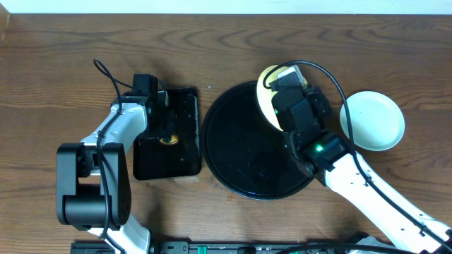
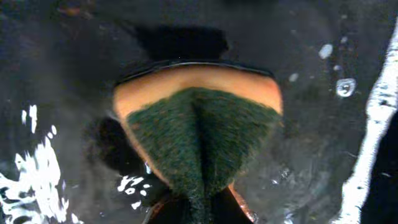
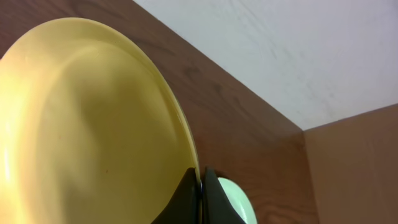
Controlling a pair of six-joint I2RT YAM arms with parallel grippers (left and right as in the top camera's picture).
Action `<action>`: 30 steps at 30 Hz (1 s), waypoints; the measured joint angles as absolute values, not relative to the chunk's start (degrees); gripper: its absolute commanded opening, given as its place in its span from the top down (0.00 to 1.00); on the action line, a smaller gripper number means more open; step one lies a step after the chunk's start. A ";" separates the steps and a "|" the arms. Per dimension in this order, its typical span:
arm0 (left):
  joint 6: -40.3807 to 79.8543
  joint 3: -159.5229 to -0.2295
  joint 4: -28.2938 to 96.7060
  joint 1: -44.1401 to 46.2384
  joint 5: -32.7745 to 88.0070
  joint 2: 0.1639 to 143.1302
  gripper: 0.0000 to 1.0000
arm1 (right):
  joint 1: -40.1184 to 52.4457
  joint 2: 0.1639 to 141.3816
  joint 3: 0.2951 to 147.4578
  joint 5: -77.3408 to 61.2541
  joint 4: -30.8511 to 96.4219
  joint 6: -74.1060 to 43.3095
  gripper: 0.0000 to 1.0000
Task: Clean dirty plates on tray and stack at the side
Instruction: 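Lift the yellow plate with the right gripper and carry it right toward the stack, then lower the yellow plate onto the light-blue plate and open the right gripper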
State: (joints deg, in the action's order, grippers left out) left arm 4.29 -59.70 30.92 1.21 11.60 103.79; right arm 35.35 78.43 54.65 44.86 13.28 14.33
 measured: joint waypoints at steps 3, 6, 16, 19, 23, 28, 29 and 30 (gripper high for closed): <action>4.16 -59.70 30.98 1.28 14.44 103.94 0.36 | 34.98 78.43 54.65 44.77 14.28 10.74 0.99; 4.16 -59.77 30.85 1.39 15.94 103.92 0.30 | 32.82 78.43 54.65 44.80 16.01 6.28 0.99; 4.21 -59.81 30.44 1.39 16.45 103.90 0.30 | 22.94 78.43 54.63 44.05 19.57 -3.16 0.99; 4.21 -59.81 30.44 1.39 16.38 103.90 0.30 | 17.15 78.43 54.63 42.44 19.70 -5.89 0.99; 4.21 -59.81 30.52 1.41 15.70 103.90 0.30 | 9.13 78.43 54.63 40.14 20.05 -8.75 0.99; 4.21 -59.81 30.59 1.41 14.74 103.90 0.30 | -0.36 78.43 54.61 36.69 22.81 -12.19 0.99; 4.21 -59.81 30.59 1.41 14.66 103.90 0.30 | -2.37 78.46 54.61 35.99 23.40 -12.95 0.99; 4.21 -59.81 30.59 1.41 14.66 103.90 0.30 | -3.79 78.50 54.61 35.33 23.81 -13.41 0.99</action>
